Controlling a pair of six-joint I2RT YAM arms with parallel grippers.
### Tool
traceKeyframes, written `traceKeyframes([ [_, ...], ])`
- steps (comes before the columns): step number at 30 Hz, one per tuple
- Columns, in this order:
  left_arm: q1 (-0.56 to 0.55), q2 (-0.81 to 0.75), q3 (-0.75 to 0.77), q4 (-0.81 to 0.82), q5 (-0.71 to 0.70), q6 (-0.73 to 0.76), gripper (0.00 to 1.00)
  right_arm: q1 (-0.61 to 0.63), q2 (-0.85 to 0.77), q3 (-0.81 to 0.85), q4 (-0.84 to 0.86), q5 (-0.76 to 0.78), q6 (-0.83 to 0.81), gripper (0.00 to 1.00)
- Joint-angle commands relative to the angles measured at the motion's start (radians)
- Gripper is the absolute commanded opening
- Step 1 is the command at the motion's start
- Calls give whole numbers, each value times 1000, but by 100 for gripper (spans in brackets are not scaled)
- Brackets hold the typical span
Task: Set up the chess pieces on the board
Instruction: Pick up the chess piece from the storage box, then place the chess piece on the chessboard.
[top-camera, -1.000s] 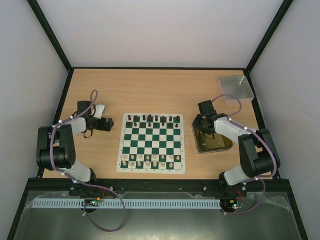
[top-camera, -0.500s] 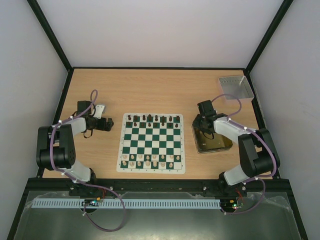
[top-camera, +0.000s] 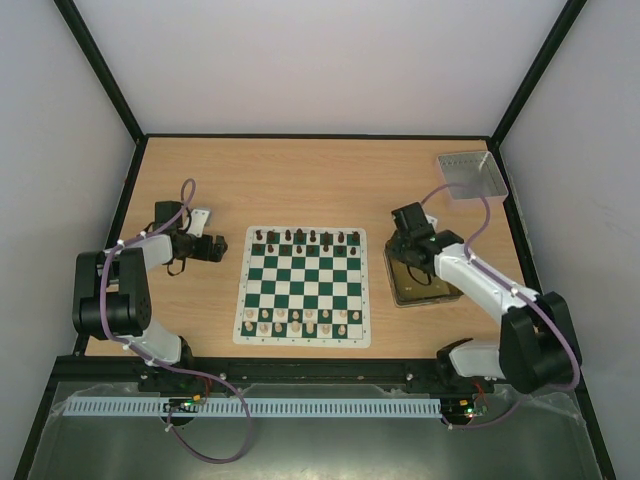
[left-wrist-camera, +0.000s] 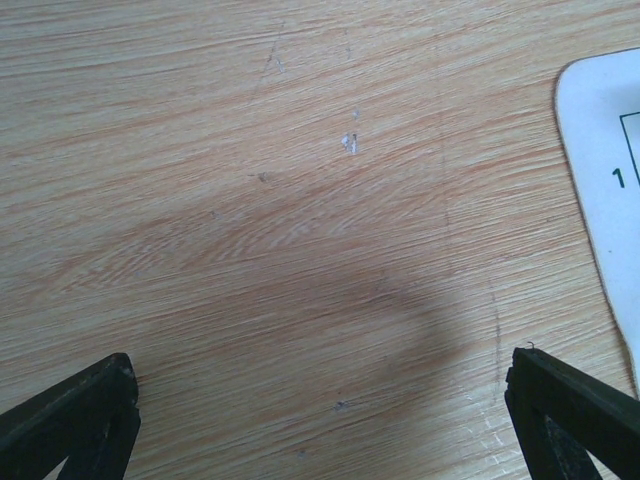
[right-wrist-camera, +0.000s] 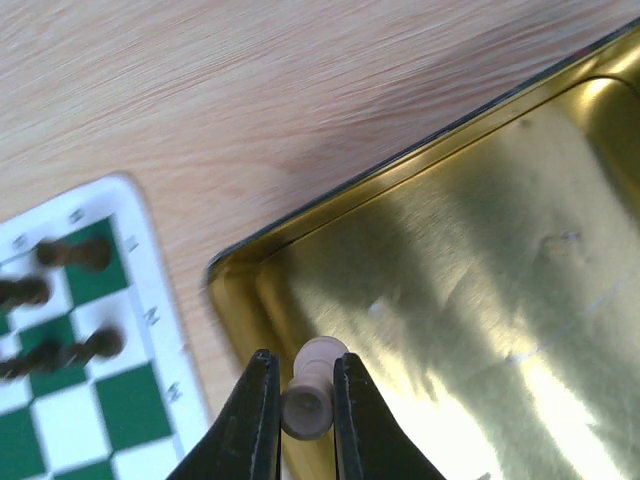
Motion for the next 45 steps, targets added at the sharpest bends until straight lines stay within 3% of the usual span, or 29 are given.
traceKeyframes([
  [1, 8, 20, 12, -33, 15, 4, 100, 118, -100, 38, -167, 89, 42, 6],
  [11, 7, 23, 13, -33, 11, 1, 99, 484, -362, -83, -324, 136, 308, 6],
  [17, 7, 24, 14, -31, 6, -1, 99, 737, -334, -157, -284, 178, 471, 5],
  [21, 9, 24, 13, -31, 6, -3, 99, 821, -276, -181, -216, 162, 515, 5],
  [31, 15, 28, 17, -33, 13, -3, 100, 879, -203, -253, -81, 94, 549, 5],
  [45, 16, 29, 17, -34, 15, -3, 100, 886, -164, -252, -64, 78, 528, 5],
])
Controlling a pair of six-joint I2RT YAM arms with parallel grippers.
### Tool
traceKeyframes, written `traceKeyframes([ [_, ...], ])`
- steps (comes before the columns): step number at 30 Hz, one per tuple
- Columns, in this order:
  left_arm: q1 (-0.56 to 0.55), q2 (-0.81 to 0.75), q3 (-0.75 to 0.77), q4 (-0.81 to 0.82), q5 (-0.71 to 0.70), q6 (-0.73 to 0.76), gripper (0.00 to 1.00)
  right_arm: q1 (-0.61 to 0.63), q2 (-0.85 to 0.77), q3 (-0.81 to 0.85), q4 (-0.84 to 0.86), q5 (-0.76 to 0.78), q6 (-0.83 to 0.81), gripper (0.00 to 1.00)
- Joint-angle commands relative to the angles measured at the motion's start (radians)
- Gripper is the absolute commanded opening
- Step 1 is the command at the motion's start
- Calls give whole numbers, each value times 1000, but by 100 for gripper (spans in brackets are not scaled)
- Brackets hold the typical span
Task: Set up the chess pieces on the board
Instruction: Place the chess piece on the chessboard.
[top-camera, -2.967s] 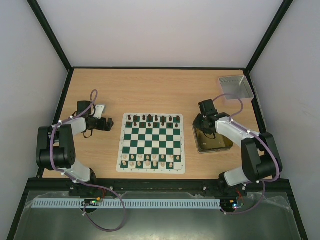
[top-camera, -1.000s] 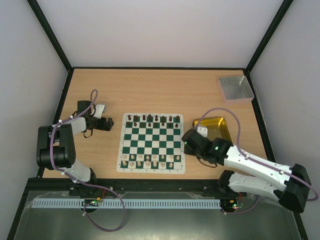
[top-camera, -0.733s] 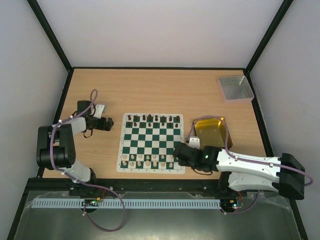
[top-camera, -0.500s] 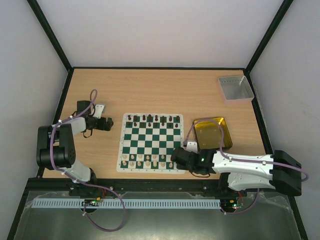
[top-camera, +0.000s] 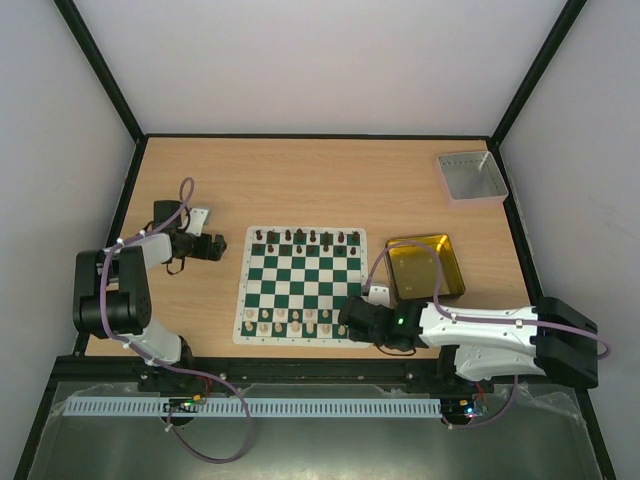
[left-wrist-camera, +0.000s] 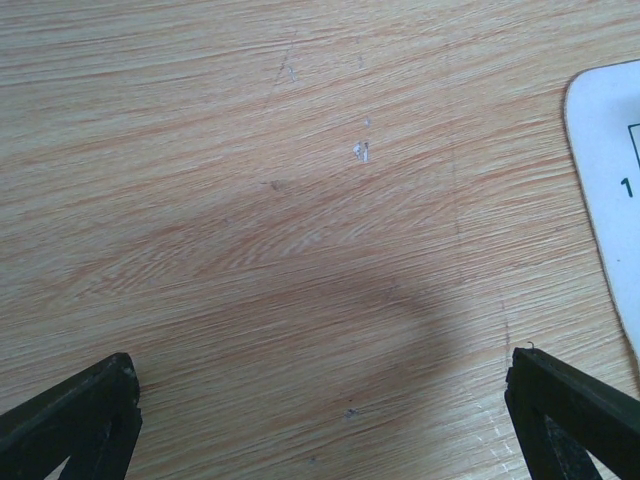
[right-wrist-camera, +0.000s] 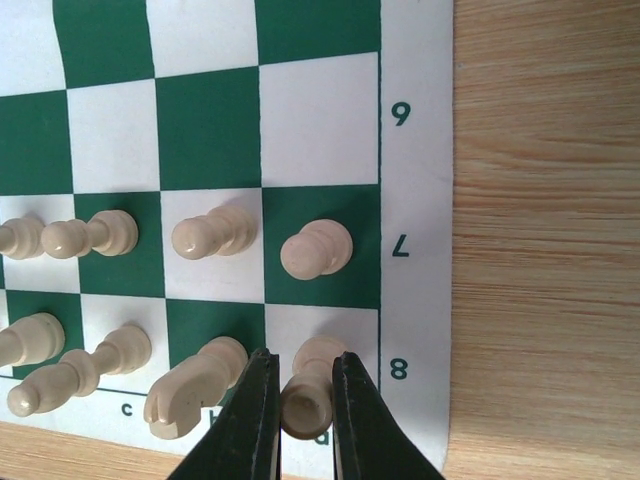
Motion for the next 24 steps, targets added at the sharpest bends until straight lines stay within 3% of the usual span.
traceKeyframes([
  [1, 7, 20, 7, -35, 10, -2, 99, 8, 19, -10, 3, 11, 3, 5],
  [16, 7, 21, 7, -35, 10, -2, 99, 8, 40, 6, -1, -8, -13, 8],
  [24, 9, 20, 8, -35, 10, -2, 100, 9, 48, 16, -2, -13, -21, 22],
])
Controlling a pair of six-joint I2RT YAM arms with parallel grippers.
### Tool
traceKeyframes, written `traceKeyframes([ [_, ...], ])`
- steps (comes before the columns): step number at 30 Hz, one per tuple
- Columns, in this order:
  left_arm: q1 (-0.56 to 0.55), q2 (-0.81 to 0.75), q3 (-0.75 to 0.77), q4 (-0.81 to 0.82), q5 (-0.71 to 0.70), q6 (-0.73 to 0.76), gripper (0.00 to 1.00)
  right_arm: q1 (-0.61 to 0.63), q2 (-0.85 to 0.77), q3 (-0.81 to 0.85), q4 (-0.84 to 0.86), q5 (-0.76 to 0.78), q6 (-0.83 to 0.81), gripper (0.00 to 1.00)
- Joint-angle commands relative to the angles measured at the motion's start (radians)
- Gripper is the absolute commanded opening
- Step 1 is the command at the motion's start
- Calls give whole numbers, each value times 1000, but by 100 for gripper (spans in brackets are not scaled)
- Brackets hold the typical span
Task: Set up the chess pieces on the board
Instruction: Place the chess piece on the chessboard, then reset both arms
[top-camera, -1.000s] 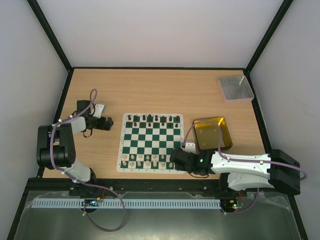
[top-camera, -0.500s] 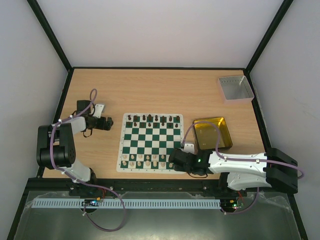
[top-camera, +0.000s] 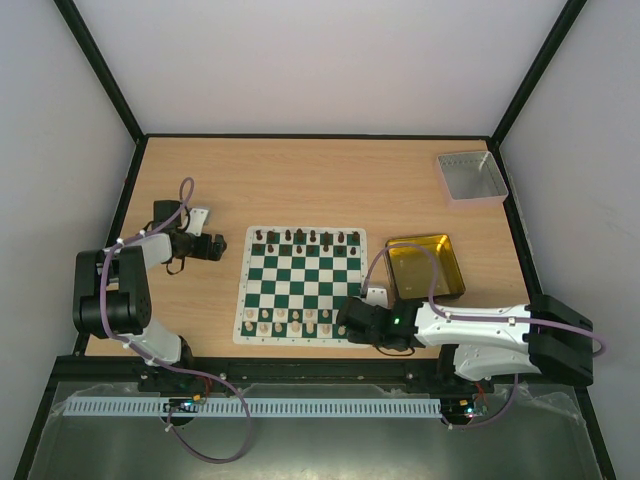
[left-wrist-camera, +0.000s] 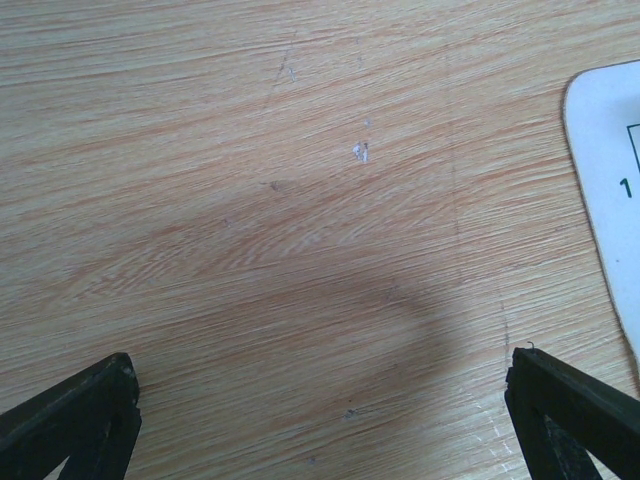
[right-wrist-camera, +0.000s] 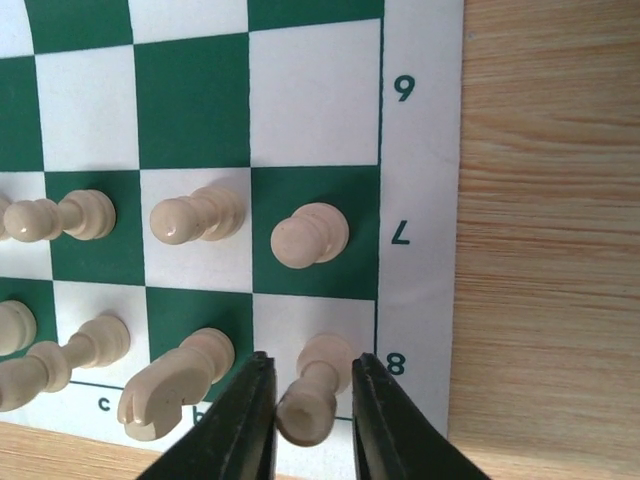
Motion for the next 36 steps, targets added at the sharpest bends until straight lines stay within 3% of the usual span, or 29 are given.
traceKeyframes([
  [1, 8, 19, 8, -34, 8, -3, 99, 9, 11, 17, -8, 11, -2, 22],
  [6, 7, 19, 8, -34, 8, -3, 100, 9, 6, 32, -17, 20, -1, 25],
  [8, 8, 20, 7, -34, 8, -3, 100, 8, -5, 48, -40, 41, 0, 31],
  [13, 8, 19, 8, -35, 8, -2, 100, -4, -67, 178, -209, 176, -43, 61],
  [18, 8, 17, 7, -34, 8, -3, 99, -123, -170, 319, -330, 254, -182, 65],
  [22, 10, -31, -16, -29, 32, 14, 99, -152, -196, 374, -331, 272, -301, 86],
  [26, -20, -152, -21, -119, 51, 114, 92, -153, -142, 402, -331, 210, -379, 89],
  [30, -87, -324, 33, -416, 179, 306, 97, -153, -138, 384, -313, 138, -407, 89],
  [36, -360, -591, 6, -618, 81, 345, 99, -153, -200, 333, -263, 63, -438, 89],
])
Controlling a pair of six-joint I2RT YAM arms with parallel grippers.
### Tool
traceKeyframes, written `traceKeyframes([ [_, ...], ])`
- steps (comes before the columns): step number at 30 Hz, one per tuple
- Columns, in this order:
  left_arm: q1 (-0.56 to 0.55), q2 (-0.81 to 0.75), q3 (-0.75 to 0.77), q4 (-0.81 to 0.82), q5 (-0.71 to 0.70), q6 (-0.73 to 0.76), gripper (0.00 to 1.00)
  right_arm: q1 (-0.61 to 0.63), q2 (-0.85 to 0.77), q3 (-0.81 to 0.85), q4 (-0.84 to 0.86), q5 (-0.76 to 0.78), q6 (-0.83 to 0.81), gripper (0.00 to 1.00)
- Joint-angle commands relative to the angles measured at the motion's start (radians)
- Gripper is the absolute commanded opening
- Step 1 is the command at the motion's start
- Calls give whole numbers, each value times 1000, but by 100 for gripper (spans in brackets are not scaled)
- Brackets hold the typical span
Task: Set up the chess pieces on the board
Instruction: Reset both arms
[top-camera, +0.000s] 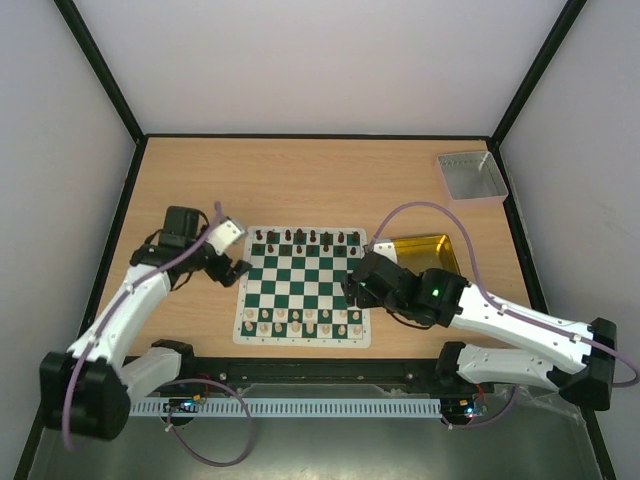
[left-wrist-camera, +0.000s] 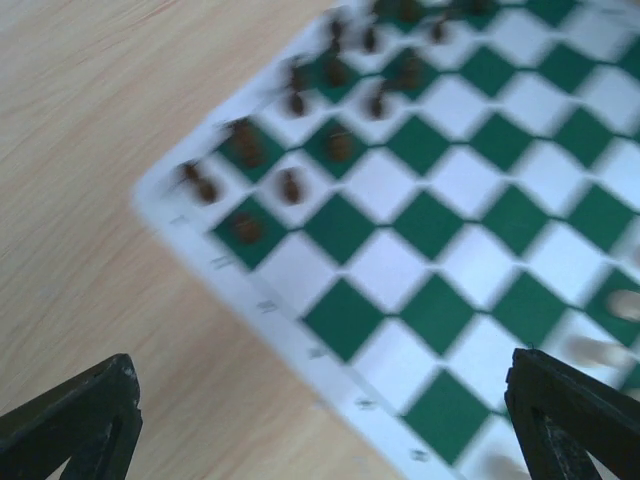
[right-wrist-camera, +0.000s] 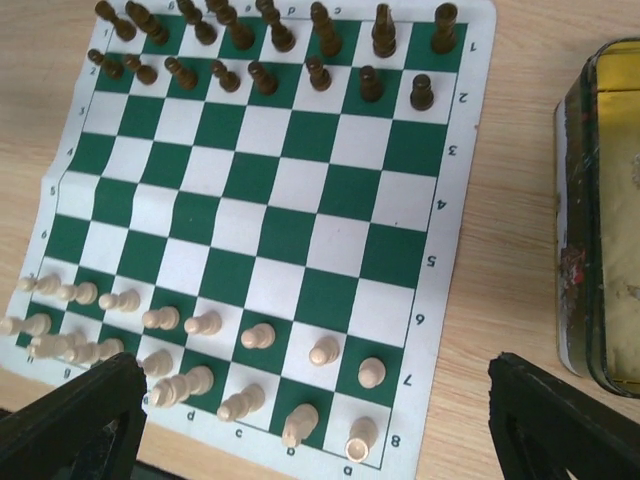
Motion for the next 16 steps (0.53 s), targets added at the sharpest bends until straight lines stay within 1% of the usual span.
traceKeyframes([
  [1, -169, -144, -10, -219, -46, 59, 99, -5, -44, -38, 15, -60, -50, 89],
  [2, -182, -178, -10, -216, -56, 53, 99, -4, -46, -42, 18, -73, -55, 89],
  [4, -205, -198, 9, -236, -44, 60, 100, -4, -54, -50, 23, -79, -62, 89],
  [9, -302, -203, 10, -224, -90, 31, 99, -4, -74, -60, 19, -84, -86, 89],
  [11, -334, -208, 8, -211, -117, 11, 99, -3, -78, -61, 15, -79, -91, 88],
  [16, -388, -206, -9, -181, -173, -27, 99, -4, -72, -58, 5, -85, -100, 89],
])
